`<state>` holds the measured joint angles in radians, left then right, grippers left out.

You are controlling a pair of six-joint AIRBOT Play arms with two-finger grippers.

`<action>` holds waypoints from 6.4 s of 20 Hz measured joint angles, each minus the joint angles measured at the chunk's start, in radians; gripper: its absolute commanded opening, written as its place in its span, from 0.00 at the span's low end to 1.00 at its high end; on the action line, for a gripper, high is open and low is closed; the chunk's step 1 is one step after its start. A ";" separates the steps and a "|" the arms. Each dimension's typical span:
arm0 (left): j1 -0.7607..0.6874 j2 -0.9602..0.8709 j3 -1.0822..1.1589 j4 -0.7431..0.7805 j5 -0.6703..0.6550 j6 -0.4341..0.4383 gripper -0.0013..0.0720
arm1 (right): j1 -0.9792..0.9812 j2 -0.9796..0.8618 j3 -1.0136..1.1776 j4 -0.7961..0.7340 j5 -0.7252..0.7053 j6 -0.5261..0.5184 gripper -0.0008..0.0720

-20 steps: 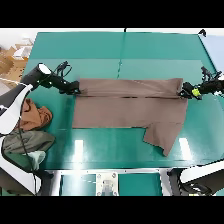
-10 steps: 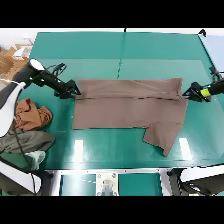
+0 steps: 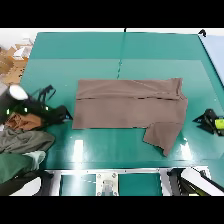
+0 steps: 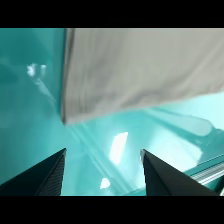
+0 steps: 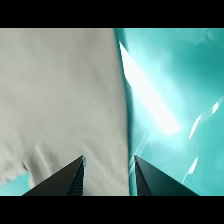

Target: Fold the shirts.

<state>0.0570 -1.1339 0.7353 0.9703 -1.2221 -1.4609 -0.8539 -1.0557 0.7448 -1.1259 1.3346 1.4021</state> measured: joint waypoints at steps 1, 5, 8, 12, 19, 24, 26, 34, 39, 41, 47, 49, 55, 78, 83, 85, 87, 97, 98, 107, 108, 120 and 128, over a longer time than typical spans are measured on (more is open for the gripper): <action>0.001 0.040 -0.068 -0.024 0.039 0.008 0.75 | -0.012 0.036 -0.053 -0.002 -0.011 0.002 0.50; -0.030 0.106 -0.248 -0.168 0.204 0.068 0.75 | -0.038 0.110 -0.217 -0.001 -0.049 0.004 0.62; -0.138 0.115 -0.309 -0.228 0.356 0.079 0.75 | -0.043 0.125 -0.278 -0.002 -0.078 0.011 0.64; -0.252 0.061 -0.332 -0.298 0.552 0.047 0.75 | -0.045 0.130 -0.335 0.019 -0.112 0.014 0.70; -0.312 -0.035 -0.284 -0.323 0.735 0.070 0.05 | 0.002 0.092 -0.410 0.107 -0.150 0.015 0.70; -0.318 -0.044 -0.259 -0.313 0.746 0.107 0.04 | 0.034 0.036 -0.420 0.160 -0.196 -0.026 0.27; -0.319 -0.044 -0.253 -0.307 0.739 0.113 0.04 | 0.039 0.027 -0.415 0.189 -0.243 -0.056 0.03; -0.319 -0.044 -0.118 0.013 0.520 -0.020 0.04 | 0.042 0.086 -0.313 0.088 -0.151 0.018 0.03; -0.319 -0.044 0.006 0.209 0.288 -0.088 0.04 | 0.042 0.170 -0.274 -0.022 -0.076 0.123 0.03; -0.319 -0.044 0.061 0.239 0.240 -0.098 0.04 | 0.046 0.183 -0.238 0.009 -0.063 0.130 0.03; -0.319 -0.113 0.271 0.280 0.193 -0.102 0.04 | 0.153 0.147 -0.053 0.164 -0.090 0.140 0.03; -0.319 -0.181 0.371 0.291 0.189 -0.101 0.04 | 0.201 0.080 0.027 0.207 -0.120 0.145 0.03; -0.319 -0.465 0.695 0.307 0.205 -0.101 0.05 | 0.323 -0.230 0.252 0.266 -0.241 0.149 0.03; -0.126 -0.699 1.156 0.219 -0.043 -0.092 0.05 | 0.150 -0.858 0.789 0.190 0.117 -0.271 0.97; -0.123 -0.703 1.153 0.161 -0.052 -0.071 0.05 | 0.223 -0.914 0.791 0.223 0.134 -0.355 0.63; -0.126 -0.705 1.147 0.135 -0.053 -0.061 0.05 | 0.248 -0.927 0.794 0.208 0.119 -0.367 0.35; -0.133 -0.705 1.143 0.119 -0.047 -0.055 0.05 | 0.265 -0.930 0.803 0.197 0.114 -0.377 0.08; -0.419 -0.805 1.098 0.021 0.237 0.012 0.05 | 0.319 -0.915 1.051 0.288 0.258 -0.290 0.03; -0.467 -0.828 1.097 -0.016 0.294 0.028 0.04 | 0.331 -0.905 1.094 0.294 0.283 -0.273 0.03; -0.716 -1.032 1.176 -0.229 0.634 0.095 0.05 | 0.524 -0.740 1.276 0.315 0.385 -0.151 0.03; -0.720 -1.055 1.196 -0.246 0.639 0.095 0.05 | 0.543 -0.724 1.279 0.320 0.387 -0.145 0.03; -0.523 -0.995 1.326 -0.264 0.237 0.128 0.05 | 0.657 -0.655 1.286 0.364 0.353 -0.096 0.03; -0.108 -0.763 1.334 -0.185 -0.202 0.072 0.05 | 1.045 -0.756 1.236 0.367 0.110 -0.010 0.03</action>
<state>-0.0505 -1.8973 2.0693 0.7849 -1.4242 -1.3884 0.1909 -1.8118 1.9804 -0.7586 1.4445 1.3922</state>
